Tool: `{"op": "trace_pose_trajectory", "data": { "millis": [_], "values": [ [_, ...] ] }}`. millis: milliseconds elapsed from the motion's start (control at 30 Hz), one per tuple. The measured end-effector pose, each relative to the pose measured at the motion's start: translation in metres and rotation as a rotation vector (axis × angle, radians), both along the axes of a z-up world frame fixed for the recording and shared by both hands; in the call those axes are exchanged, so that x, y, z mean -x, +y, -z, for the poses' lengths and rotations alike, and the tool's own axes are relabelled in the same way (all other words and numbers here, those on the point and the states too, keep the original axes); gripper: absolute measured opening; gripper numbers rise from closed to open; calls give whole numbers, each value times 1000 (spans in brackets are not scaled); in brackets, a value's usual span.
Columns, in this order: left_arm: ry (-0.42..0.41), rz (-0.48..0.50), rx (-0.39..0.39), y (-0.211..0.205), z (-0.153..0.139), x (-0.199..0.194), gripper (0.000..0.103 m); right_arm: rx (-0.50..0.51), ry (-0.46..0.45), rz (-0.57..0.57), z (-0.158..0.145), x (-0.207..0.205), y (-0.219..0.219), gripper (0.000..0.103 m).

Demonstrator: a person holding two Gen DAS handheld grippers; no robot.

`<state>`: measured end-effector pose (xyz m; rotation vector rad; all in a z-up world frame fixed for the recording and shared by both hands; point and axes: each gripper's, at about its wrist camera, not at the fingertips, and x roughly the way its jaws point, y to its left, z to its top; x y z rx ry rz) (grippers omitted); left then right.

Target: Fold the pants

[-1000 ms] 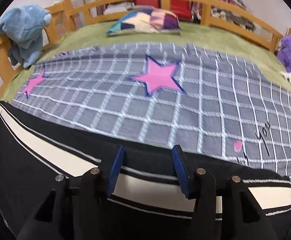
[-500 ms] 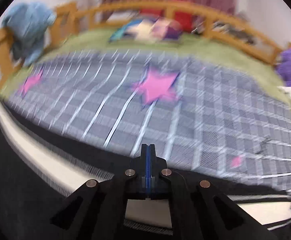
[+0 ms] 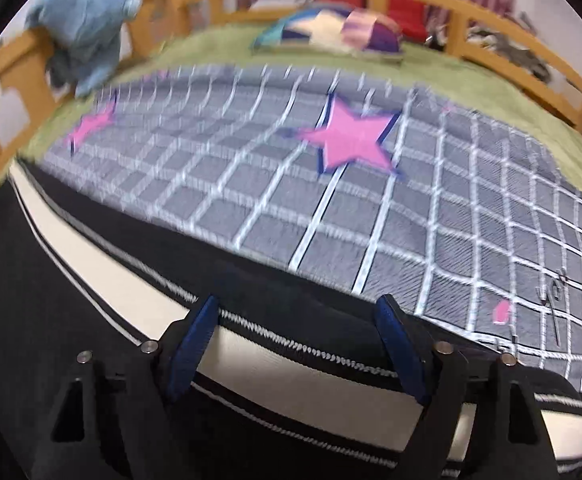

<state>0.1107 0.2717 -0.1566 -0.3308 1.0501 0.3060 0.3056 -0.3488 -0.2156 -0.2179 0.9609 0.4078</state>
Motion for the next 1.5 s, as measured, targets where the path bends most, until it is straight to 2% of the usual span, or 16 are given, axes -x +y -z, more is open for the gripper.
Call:
{"op": "trace_pose_trajectory", "data": {
  "millis": [100, 133, 233, 400, 500, 567, 667, 733, 867, 900, 1033, 1133, 1233, 1300, 1400, 1500],
  "values": [
    [0, 18, 0, -9, 1, -4, 71, 79, -12, -58, -2, -1, 8, 3],
    [-5, 21, -1, -11, 0, -5, 71, 79, 25, -67, -2, -4, 8, 2],
    [-10, 24, 4, -12, -2, -9, 71, 118, 5, -85, -4, 1, 12, 2],
    [-31, -3, -2, -4, -6, -7, 71, -33, -78, 3, -32, -2, -5, 2],
    [-35, -37, 0, 7, -6, 0, 71, 18, -25, 21, -2, -11, 2, 3],
    [-37, -67, -11, 17, -8, 11, 71, 20, -39, 42, 5, -9, 5, 6],
    [-49, -94, -17, 30, -11, 29, 71, -24, -27, 105, -5, -7, -2, 12],
    [-57, -113, -18, 38, -11, 40, 71, -4, -39, 138, -15, 2, -1, 25],
    [-77, -137, 79, 58, 4, 56, 71, 1, -71, 196, -38, 39, 9, 46],
    [-88, -143, 138, 65, 13, 57, 71, 0, -85, 221, -43, 54, 12, 51],
    [-141, -149, 285, 81, 40, 43, 69, -35, -98, 336, -50, 97, 14, 51],
    [-177, -174, 368, 90, 56, 32, 68, -74, -61, 405, -50, 129, 11, 51],
    [-226, -213, 406, 102, 62, 26, 56, -53, -73, 491, -50, 160, 8, 51],
    [-245, -217, 422, 110, 62, 23, 24, -74, -70, 527, -50, 175, 7, 51],
    [-282, -231, 453, 117, 62, 25, 21, -169, -30, 552, -50, 191, 2, 49],
    [-273, -247, 404, 108, 59, 29, 21, -274, -25, 565, -53, 205, -1, 46]
  ]
}}
